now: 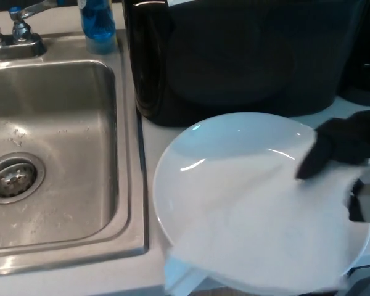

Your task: Walk towards the tissue paper container and pull out a piece of tissue paper and use it to wipe the plate

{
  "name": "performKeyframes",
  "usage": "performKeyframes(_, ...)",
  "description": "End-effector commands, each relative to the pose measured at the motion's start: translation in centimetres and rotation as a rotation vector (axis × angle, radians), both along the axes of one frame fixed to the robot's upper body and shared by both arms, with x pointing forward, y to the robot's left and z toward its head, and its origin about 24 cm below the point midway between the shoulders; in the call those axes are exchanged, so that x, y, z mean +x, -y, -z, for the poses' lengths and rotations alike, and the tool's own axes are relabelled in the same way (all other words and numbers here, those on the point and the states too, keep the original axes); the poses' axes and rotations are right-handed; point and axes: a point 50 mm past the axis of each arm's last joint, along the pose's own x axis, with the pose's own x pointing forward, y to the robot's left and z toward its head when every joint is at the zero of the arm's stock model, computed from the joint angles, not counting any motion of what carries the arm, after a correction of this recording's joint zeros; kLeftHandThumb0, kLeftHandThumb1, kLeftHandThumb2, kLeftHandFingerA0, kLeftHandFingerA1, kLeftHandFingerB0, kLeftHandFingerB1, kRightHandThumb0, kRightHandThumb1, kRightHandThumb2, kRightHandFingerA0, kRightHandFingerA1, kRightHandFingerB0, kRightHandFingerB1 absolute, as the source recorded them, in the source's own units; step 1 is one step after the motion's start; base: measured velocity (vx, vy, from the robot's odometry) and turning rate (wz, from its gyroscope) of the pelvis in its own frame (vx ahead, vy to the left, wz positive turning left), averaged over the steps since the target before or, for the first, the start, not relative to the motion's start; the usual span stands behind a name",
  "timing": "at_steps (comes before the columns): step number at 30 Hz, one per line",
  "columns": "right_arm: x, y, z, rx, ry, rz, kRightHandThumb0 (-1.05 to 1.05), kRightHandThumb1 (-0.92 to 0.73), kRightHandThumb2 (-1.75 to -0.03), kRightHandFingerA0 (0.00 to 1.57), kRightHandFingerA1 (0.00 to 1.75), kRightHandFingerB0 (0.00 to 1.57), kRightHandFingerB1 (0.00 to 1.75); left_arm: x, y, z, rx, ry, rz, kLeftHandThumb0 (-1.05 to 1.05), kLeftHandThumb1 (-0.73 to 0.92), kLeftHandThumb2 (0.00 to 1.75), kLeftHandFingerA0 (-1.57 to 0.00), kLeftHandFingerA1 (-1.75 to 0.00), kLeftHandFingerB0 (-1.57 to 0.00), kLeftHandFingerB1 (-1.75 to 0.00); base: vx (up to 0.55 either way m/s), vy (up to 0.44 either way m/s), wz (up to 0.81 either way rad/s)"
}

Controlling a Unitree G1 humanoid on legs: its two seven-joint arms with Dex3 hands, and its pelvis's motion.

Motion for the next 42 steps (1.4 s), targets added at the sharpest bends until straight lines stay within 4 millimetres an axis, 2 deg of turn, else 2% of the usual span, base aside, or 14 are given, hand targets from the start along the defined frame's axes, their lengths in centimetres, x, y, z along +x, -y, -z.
performKeyframes(1,4.8,-2.1,-0.9,-0.416,-0.092,0.112,-0.3,-0.47,-1.03,1.24,1.33,0.85,0.86,0.7,-1.0,-0.5,0.014,0.058,-0.015,-0.05,0.53,0.99,-1.02,-1.03,-0.93,-0.74,0.0,0.0,0.0)
performKeyframes(2,5.1,-2.4,-1.1,-0.43,-0.09,0.112,-0.27,-0.49,-0.77,1.04,1.63,0.88,0.74,0.6,-1.1,-0.5,0.016,0.058,-0.015,-0.05,0.51,1.02,-1.03,-1.04,-0.93,-0.74,0.0,0.0,0.0)
performKeyframes(5,6.0,-3.5,-1.2,-0.467,-0.09,0.112,-0.29,-0.48,-1.08,1.25,1.34,0.8,0.79,0.4,-1.0,-0.5,0.02,0.051,-0.006,-0.04,0.52,1.0,-1.03,-1.01,-0.91,-0.71,0.0,0.0,0.0)
performKeyframes(6,6.3,-4.1,-0.9,-0.475,-0.084,0.108,-0.29,-0.57,-0.98,1.01,1.59,0.82,0.69,0.2,-0.9,-0.5,0.021,0.047,0.0,-0.03,0.52,0.98,-1.03,-1.01,-0.91,-0.7,0.0,0.0,0.0)
performKeyframes(8,6.8,-4.6,-0.7,-0.477,-0.084,0.104,-0.27,-0.44,-1.03,1.24,1.31,0.76,0.77,0.1,-0.6,-0.4,0.012,0.044,-0.004,0.0,0.5,1.01,-1.02,-1.0,-0.92,-0.69,0.0,0.0,0.0)
performKeyframes(9,7.1,-4.9,-0.5,-0.492,-0.085,0.106,-0.24,-0.48,-0.85,1.01,1.65,0.84,0.69,0.2,-0.5,-0.3,0.007,0.039,-0.013,0.0,0.5,1.0,-1.01,-1.01,-0.93,-0.7,0.0,0.0,0.0)
performKeyframes(12,7.8,-5.2,-0.4,-0.523,-0.076,0.115,-0.33,-0.39,-0.94,1.25,1.33,0.81,0.82,0.3,-0.3,-0.3,0.008,0.041,-0.002,0.04,0.48,1.04,-1.01,-1.0,-0.93,-0.71,0.0,0.0,0.0)
performKeyframes(13,8.2,-5.3,-0.2,-0.536,-0.069,0.109,-0.27,-0.49,-0.81,0.99,1.67,0.82,0.81,0.3,-0.2,-0.3,0.016,0.041,0.005,0.01,0.49,1.04,-1.04,-1.02,-0.94,-0.7,0.0,0.0,0.0)
performKeyframes(16,8.7,-5.4,0.4,-0.588,-0.061,0.112,-0.44,-0.57,-0.64,1.02,1.61,0.84,0.79,0.3,-0.3,-0.3,0.022,0.047,-0.001,-0.03,0.52,1.0,-1.05,-1.03,-0.94,-0.71,0.0,0.0,0.0)
performKeyframes(18,8.6,-5.3,1.2,-0.615,-0.063,0.096,-0.33,-0.56,-0.96,0.98,1.67,0.85,0.73,0.4,-0.4,-0.3,0.021,0.041,-0.008,0.03,0.51,1.02,-1.01,-1.01,-0.93,-0.71,0.0,0.0,0.0)
performKeyframes(31,8.7,-3.1,6.7,-0.795,-0.074,0.127,-0.3,-0.69,-0.83,0.96,1.7,0.84,0.9,0.6,-0.5,-0.3,0.014,0.059,-0.02,-0.02,0.48,1.1,-1.05,-1.03,-0.96,-0.7,0.0,0.0,0.0)
performKeyframes(39,8.4,-2.6,8.7,-0.819,-0.083,0.101,-0.36,-0.52,-1.01,1.22,1.34,0.81,0.83,0.5,-0.5,-0.3,0.015,0.049,-0.003,0.01,0.48,1.08,-1.04,-1.01,-0.94,-0.68,0.0,0.0,0.0)
performKeyframes(40,7.9,-2.8,9.2,-0.828,-0.078,0.065,-0.36,-0.68,-0.7,0.98,1.71,0.8,0.81,0.7,-0.5,-0.3,0.02,0.051,-0.001,0.01,0.48,1.06,-1.04,-1.01,-0.94,-0.69,0.0,0.0,0.0)
performKeyframes(42,7.9,-2.7,9.1,-0.827,-0.059,0.059,-0.42,-0.45,-0.93,1.28,1.4,0.79,0.86,0.7,-0.5,-0.3,0.02,0.055,-0.004,0.01,0.5,1.03,-1.03,-1.01,-0.93,-0.69,0.0,0.0,0.0)
